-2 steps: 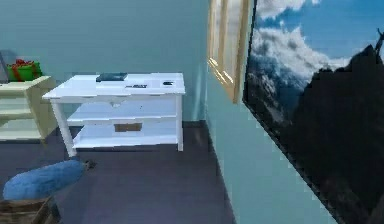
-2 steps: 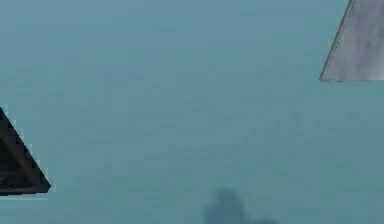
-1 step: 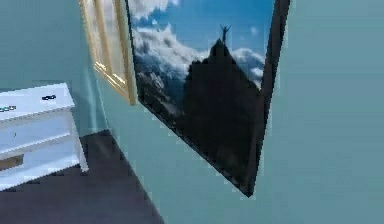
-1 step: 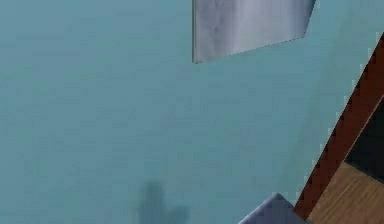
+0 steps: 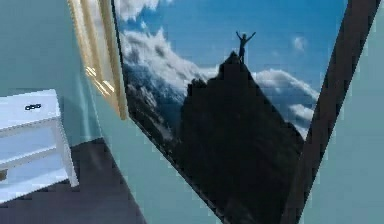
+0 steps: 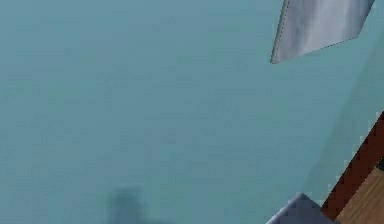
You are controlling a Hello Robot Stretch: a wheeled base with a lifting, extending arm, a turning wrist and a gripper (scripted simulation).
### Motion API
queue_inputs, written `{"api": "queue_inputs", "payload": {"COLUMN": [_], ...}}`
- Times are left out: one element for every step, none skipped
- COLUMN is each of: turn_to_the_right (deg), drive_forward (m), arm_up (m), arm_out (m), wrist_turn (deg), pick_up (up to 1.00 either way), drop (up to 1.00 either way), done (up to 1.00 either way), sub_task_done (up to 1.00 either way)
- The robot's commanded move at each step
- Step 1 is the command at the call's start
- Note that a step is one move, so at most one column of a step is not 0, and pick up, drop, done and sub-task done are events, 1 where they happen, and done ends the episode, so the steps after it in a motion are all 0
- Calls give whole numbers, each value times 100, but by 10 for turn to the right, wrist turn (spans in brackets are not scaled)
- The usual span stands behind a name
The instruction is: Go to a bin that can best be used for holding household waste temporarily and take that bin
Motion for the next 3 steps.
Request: {"api": "queue_inputs", "payload": {"turn_to_the_right": [-450, -450, -330], "drive_forward": [0, 0, 0], "arm_up": [0, 0, 0], "arm_out": [0, 0, 0], "wrist_turn": [0, 0, 0], "pick_up": [0, 0, 0], "drop": [0, 0, 0], "done": [0, 0, 0], "sub_task_done": [0, 0, 0]}}
